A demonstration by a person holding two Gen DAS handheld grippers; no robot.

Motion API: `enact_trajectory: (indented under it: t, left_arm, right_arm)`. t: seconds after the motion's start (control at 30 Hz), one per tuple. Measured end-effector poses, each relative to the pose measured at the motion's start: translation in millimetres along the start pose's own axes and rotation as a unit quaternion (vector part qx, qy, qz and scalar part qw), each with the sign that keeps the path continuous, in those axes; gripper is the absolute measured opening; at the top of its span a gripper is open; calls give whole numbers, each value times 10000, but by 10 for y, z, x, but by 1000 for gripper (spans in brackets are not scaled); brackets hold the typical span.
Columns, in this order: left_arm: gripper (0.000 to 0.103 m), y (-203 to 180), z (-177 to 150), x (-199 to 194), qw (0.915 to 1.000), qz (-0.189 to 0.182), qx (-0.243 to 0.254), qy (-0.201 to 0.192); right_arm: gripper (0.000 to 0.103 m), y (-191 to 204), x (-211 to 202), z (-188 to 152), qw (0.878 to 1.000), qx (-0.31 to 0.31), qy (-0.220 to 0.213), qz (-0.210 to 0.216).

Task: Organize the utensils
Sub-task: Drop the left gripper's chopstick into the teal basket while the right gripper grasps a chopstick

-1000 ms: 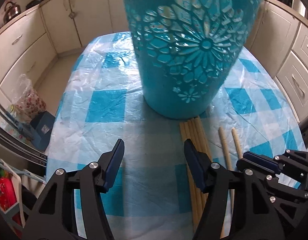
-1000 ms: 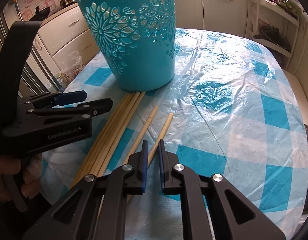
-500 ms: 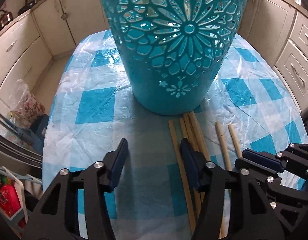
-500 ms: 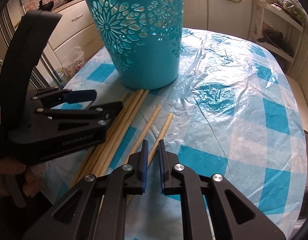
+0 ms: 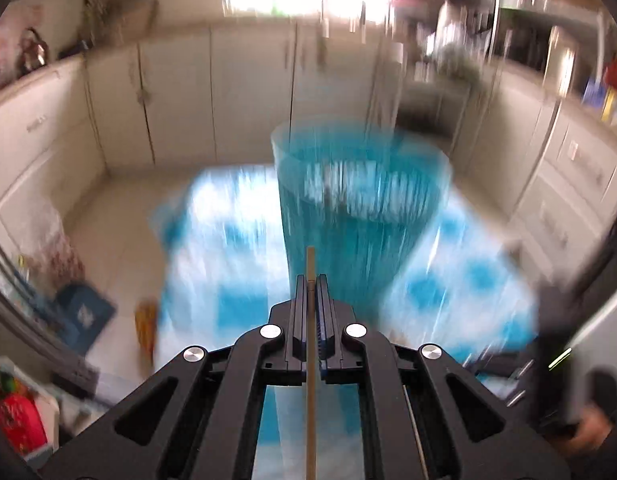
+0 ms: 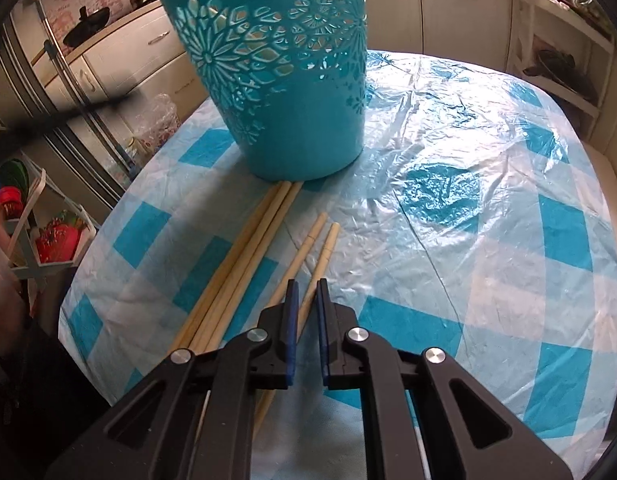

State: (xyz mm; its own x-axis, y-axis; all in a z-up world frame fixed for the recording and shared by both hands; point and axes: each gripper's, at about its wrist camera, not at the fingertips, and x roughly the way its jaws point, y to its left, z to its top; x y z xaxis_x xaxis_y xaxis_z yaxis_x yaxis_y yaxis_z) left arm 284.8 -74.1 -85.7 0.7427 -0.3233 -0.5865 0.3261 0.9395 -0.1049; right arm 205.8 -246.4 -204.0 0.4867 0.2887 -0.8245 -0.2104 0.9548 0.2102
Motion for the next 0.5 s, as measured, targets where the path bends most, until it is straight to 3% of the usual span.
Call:
enact_trajectory:
  t: [0.07, 0.1, 0.23, 0.3, 0.43, 0.5]
  left_arm:
    - [4, -12, 253, -243, 9977, -121, -52, -666]
    - [4, -30, 405, -367, 9939, -186, -63, -1084]
    - [4, -136, 745, -554, 9771, -217, -197, -2106]
    - [4, -196, 844, -559, 9687, -193, -334, -2452]
    - [4, -285, 1065, -412, 9441, 225, -787, -3194]
    - [4, -337, 1117, -256, 9379, 420, -828, -3343]
  right_arm:
    - [10, 1, 5, 5, 10000, 2, -25, -15]
    - [10, 9, 10, 4, 10000, 2, -38, -25]
    - [9, 32, 3, -2, 10000, 11, -60, -34]
    - [8, 1, -1, -9, 9999, 87, -80, 24]
    - [8, -70, -13, -25, 9996, 176, -120, 169]
    - [8, -72, -15, -33, 9996, 184, -141, 182]
